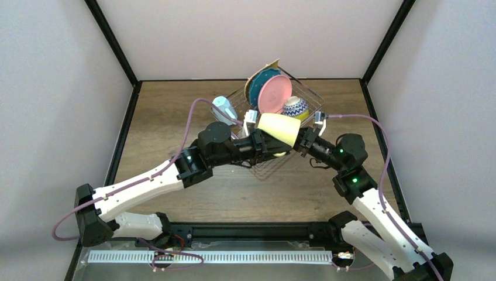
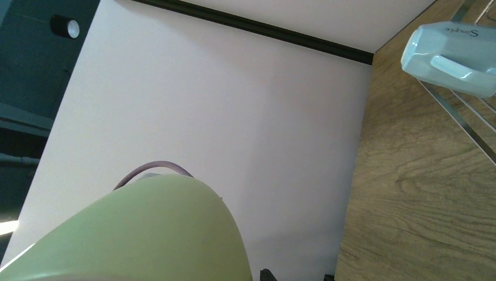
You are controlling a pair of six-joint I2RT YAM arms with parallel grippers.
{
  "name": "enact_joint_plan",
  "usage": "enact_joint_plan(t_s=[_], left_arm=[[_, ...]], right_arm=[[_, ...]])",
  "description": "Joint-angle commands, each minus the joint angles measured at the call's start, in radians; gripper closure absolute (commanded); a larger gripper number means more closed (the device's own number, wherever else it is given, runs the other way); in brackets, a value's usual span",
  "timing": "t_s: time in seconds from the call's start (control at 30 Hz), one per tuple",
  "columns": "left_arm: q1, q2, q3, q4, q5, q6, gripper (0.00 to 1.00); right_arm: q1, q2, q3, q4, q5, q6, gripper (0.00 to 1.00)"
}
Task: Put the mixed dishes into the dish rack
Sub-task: Pass from the right arm to the left
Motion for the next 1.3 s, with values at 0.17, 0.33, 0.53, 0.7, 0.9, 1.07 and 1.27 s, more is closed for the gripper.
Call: enact_joint_plan(t_s=[0.17,0.33,0.53,0.7,0.9,1.07,1.27], left_arm=[[0.004,0.010,-0.006,0.044,-0.033,0.068,0.94],[0.004,0.012,-0.003,0.035,-0.033,0.095,0.97],[0.005,-0.005,0.006,0.003,-0.065,0.133,0.97],[0.006,-0.027,0.014,-0.067,-0.122,0.171,0.97],[0.031,-0.059,0.005,-0.129,-0.192,0.191,0.97],[0.059,-0.086,0.011,-0.197,-0.271,0.211,0.97],[0.082,-0.087,0.053,-0.311,-0.385,0.245,0.97]], right_arm=[[0.014,-0.025,-0.019,0.035,-0.067,-0.003,0.99],[0.011,-0.032,-0.017,0.015,-0.058,-0.018,0.99],[0.013,-0.048,-0.009,-0.054,-0.029,-0.058,0.70],[0.012,-0.064,-0.024,-0.074,-0.016,-0.062,0.54],[0.011,-0.069,-0.008,-0.108,0.003,-0.086,0.49],[0.012,-0.069,-0.002,-0.127,0.018,-0.102,0.47],[0.011,-0.058,0.017,-0.184,0.061,-0.145,0.47]])
